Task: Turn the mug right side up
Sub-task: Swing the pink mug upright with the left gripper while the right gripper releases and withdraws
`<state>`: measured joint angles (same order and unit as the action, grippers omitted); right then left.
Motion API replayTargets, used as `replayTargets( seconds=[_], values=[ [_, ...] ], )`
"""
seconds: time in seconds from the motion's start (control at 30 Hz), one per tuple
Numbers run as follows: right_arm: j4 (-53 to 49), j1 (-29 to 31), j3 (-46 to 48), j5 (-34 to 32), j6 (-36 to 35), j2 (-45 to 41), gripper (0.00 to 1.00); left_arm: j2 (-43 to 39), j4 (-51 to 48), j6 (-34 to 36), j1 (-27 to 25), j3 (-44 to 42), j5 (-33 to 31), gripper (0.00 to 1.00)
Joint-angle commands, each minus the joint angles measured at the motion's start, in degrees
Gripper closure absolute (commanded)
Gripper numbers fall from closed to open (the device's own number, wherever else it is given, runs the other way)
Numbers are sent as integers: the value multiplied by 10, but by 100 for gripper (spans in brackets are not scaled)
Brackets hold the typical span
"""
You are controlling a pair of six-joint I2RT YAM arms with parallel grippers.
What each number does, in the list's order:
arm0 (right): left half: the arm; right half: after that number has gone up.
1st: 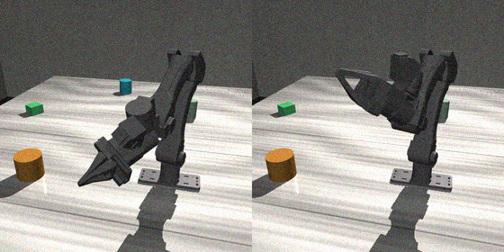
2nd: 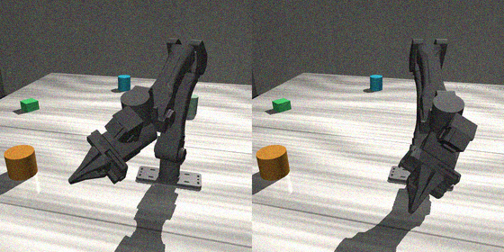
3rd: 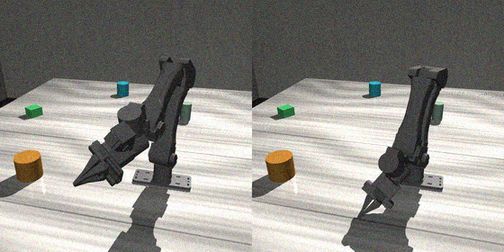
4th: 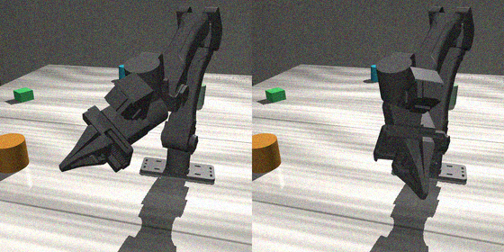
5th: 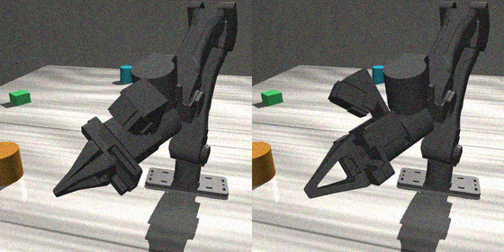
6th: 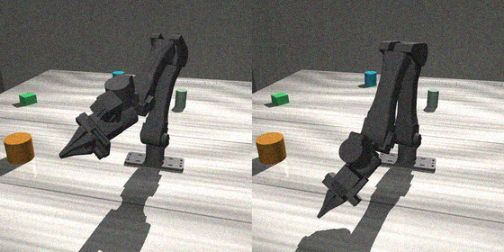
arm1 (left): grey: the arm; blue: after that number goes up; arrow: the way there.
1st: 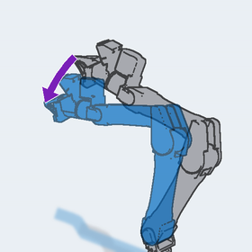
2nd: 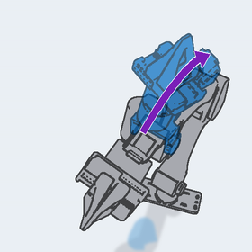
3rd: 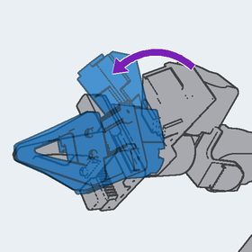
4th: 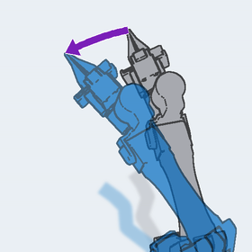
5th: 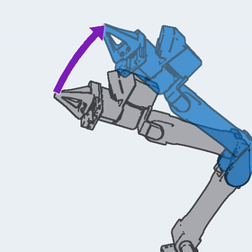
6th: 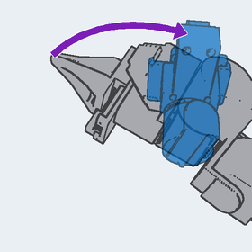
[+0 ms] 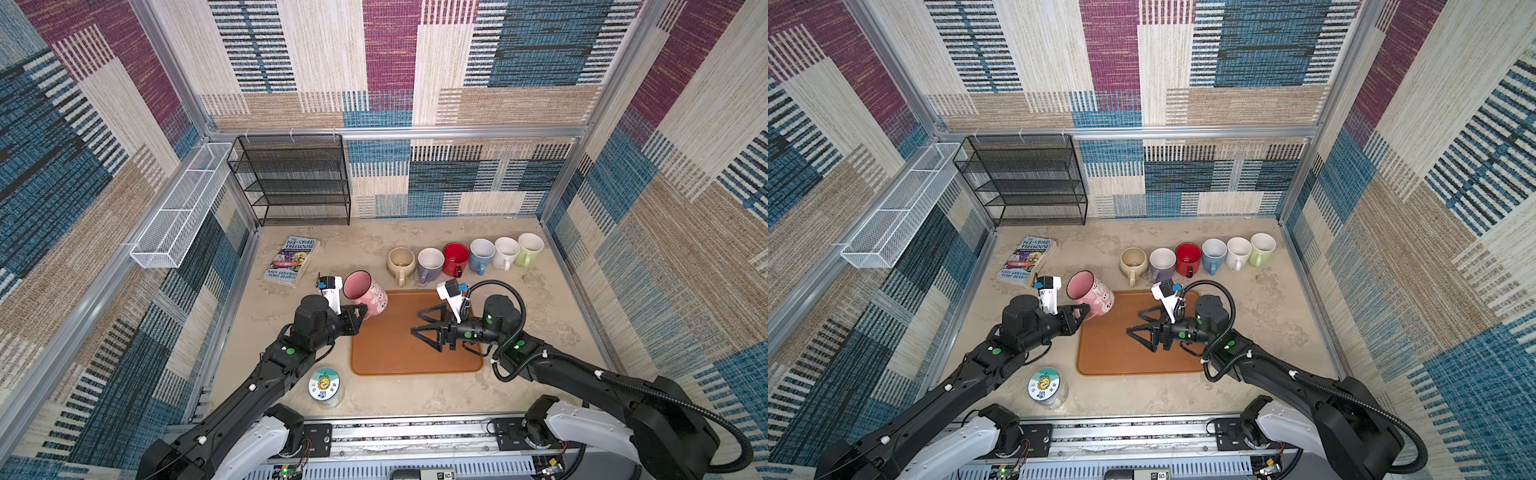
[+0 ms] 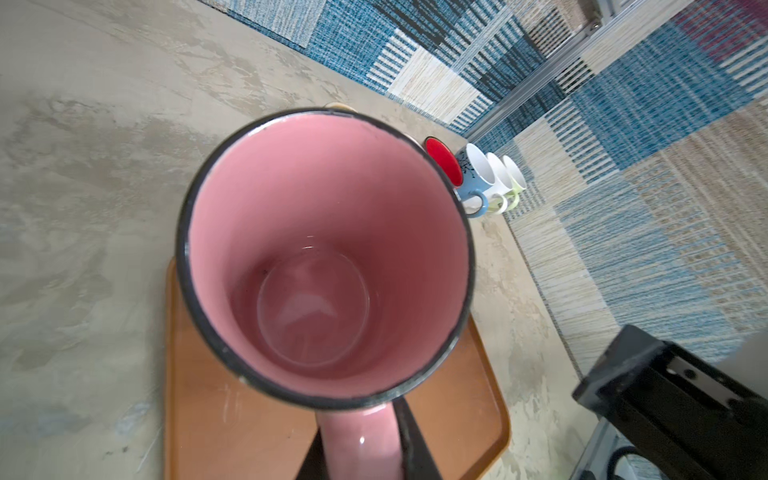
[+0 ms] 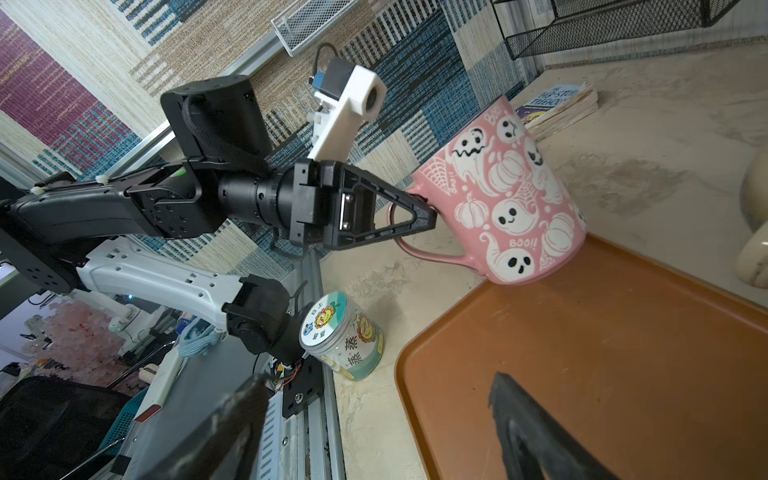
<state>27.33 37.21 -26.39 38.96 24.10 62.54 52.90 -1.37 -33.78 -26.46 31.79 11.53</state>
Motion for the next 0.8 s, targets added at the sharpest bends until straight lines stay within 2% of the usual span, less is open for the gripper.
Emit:
replayTargets(
  seconds=[0.0,0.17,0.5,0.67,0.77],
  values=[
    [-14,1,1,-10,-25,-12,11,11,-19,36,2,35,-33,100],
    [-17,0,15,-24,-41,-32,0,40,-92,63,7,92,-49,100],
    [-38,1,47,-75,-41,-74,0,99,-150,105,19,169,-69,100],
    [-51,0,57,-86,-53,-90,0,136,-143,130,24,193,-77,100],
    [-49,1,63,-88,-58,-98,0,156,-124,137,34,196,-61,100]
  ],
)
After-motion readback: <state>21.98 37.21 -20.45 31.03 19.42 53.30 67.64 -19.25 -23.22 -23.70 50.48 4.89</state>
